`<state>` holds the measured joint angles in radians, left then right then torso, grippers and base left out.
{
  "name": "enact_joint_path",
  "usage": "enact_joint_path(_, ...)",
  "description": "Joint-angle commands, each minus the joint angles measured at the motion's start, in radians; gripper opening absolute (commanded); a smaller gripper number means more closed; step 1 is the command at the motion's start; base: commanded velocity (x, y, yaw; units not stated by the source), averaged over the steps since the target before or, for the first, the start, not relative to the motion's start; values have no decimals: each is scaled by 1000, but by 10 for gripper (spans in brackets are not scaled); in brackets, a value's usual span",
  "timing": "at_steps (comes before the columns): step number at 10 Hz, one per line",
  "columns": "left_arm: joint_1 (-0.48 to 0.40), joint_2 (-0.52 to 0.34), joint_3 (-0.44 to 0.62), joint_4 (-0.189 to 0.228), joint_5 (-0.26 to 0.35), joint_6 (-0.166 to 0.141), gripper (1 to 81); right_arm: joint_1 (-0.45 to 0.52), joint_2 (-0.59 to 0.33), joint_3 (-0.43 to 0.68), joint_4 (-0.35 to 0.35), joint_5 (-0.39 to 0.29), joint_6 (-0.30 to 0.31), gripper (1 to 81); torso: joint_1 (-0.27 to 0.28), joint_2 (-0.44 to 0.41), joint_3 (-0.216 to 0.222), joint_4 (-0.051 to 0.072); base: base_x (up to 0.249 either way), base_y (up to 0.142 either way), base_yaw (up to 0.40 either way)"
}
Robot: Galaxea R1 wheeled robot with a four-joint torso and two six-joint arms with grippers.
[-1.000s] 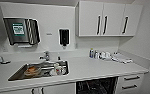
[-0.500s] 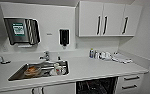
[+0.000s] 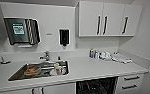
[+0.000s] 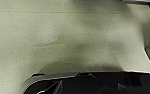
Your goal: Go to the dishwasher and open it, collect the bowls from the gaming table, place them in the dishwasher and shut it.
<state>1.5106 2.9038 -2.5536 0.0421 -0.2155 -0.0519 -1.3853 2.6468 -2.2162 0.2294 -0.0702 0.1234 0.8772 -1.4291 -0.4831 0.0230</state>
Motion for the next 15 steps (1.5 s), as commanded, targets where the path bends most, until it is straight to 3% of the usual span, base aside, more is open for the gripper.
enact_joint_path(1,-62,-3,-25,15,36,6,811,50,46,-74,-80,-37,-4,811,0,0,0,0,0,0,0)
enact_joint_path(3,-60,-1,-28,15,31,6,811,35,86,-141,-100,-37,-4,811,0,0,0,0,0,0,0)
enact_joint_path(9,-60,0,-28,15,30,6,811,4,146,-204,-137,-7,-4,811,0,0,0,0,0,0,0)
enact_joint_path(15,-60,8,-28,15,33,6,811,-8,176,-266,-168,23,-4,811,0,0,0,0,-94,0,0)
